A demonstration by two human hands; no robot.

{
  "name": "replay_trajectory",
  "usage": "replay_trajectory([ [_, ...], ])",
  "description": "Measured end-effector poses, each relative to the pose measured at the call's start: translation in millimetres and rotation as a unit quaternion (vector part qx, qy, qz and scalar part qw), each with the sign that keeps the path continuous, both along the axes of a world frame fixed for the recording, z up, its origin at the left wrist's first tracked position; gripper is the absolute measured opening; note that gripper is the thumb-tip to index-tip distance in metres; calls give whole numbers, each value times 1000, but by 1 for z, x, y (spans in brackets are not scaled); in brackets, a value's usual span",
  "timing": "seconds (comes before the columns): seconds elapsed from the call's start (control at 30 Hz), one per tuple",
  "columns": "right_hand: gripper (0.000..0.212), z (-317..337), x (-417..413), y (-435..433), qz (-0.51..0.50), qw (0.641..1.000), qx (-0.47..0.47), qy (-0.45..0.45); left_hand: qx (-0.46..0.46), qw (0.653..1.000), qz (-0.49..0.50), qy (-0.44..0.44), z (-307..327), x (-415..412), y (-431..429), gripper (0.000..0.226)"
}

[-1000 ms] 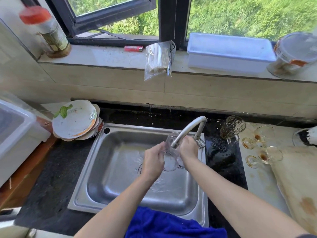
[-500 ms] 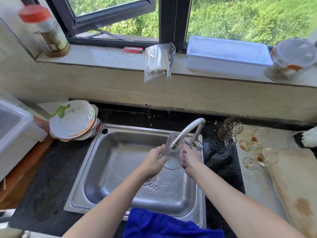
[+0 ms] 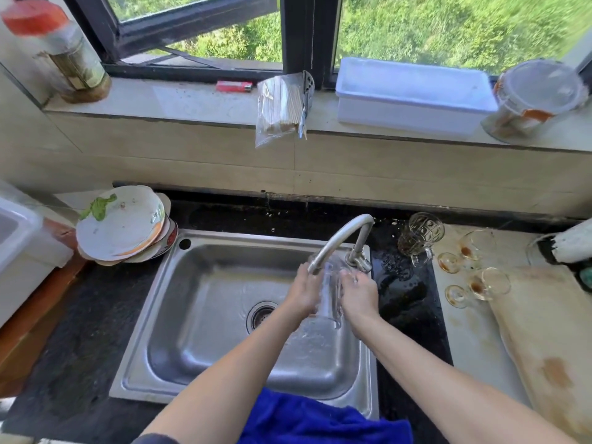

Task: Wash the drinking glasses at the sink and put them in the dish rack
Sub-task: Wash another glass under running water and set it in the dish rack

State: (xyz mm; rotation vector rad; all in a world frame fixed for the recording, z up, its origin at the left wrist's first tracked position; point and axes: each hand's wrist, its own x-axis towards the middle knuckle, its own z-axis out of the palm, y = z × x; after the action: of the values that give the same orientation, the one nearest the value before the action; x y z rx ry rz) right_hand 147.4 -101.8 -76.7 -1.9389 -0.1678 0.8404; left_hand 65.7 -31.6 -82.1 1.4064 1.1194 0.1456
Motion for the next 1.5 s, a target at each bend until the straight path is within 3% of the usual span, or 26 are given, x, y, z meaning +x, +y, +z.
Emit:
replay_trajectory([
  [0.1, 26, 3, -5, -7, 41, 995, 18, 94, -68, 992, 102, -7, -2, 2, 17, 42],
  [0.2, 22, -6, 8, 5, -54, 983, 50, 168, -84, 991, 73, -73, 7, -2, 13, 26],
  [0.3, 20, -20, 25, 14, -155, 958, 46, 238, -190, 968, 79, -141, 12, -12, 0, 28],
  [0.37, 25, -29, 25, 15, -180, 939, 62, 288, -211, 960, 89, -159, 11, -20, 1, 21],
  [0.43, 26, -30, 15, 16, -172, 934, 64, 306, -177, 974, 54, -129, 8, -27, 9, 10],
  [0.53, 25, -29, -5, 12, -118, 959, 24, 256, -114, 993, 1, -42, 1, -36, 13, 18],
  [0.63, 19, -25, 0, 7, -32, 976, 19, 216, 45, 996, -71, 28, -9, -46, 9, 26],
  [0.73, 17, -19, 18, 10, 17, 957, 35, 287, 198, 975, -82, 52, -14, -55, 4, 41],
  [0.8, 18, -16, 20, 14, 3, 940, 65, 335, 217, 973, -58, 51, -23, -59, 8, 50],
  [0.87, 15, -14, 14, 19, -22, 943, 82, 322, 119, 990, 19, 73, -32, -59, 9, 49],
  [0.93, 13, -13, 7, 20, -56, 956, 88, 274, -71, 986, 136, 66, -36, -58, 1, 26],
  [1.0, 18, -12, 5, 19, -74, 971, 95, 205, -267, 931, 250, 10, -34, -59, -11, 5],
  [1.07, 28, -10, 3, 16, -68, 984, 98, 129, -399, 853, 330, -70, -31, -61, -15, 12],
  [1.13, 32, -12, -4, 12, -40, 992, 93, 78, -463, 788, 381, -140, -30, -57, -10, 21],
  [1.23, 37, -12, -25, -3, 42, 992, 82, 84, -459, 763, 436, -133, -40, -43, -4, 38],
  [1.33, 45, -5, -38, -23, 134, 978, 103, 121, -380, 794, 470, -67, -48, -38, -4, 36],
  [1.43, 50, 6, -32, -18, 174, 980, 43, 84, -291, 825, 484, -24, -44, -42, -3, 28],
  [1.5, 42, 5, -18, -2, 165, 981, -1, 103, -230, 853, 468, -5, -42, -41, -1, 22],
])
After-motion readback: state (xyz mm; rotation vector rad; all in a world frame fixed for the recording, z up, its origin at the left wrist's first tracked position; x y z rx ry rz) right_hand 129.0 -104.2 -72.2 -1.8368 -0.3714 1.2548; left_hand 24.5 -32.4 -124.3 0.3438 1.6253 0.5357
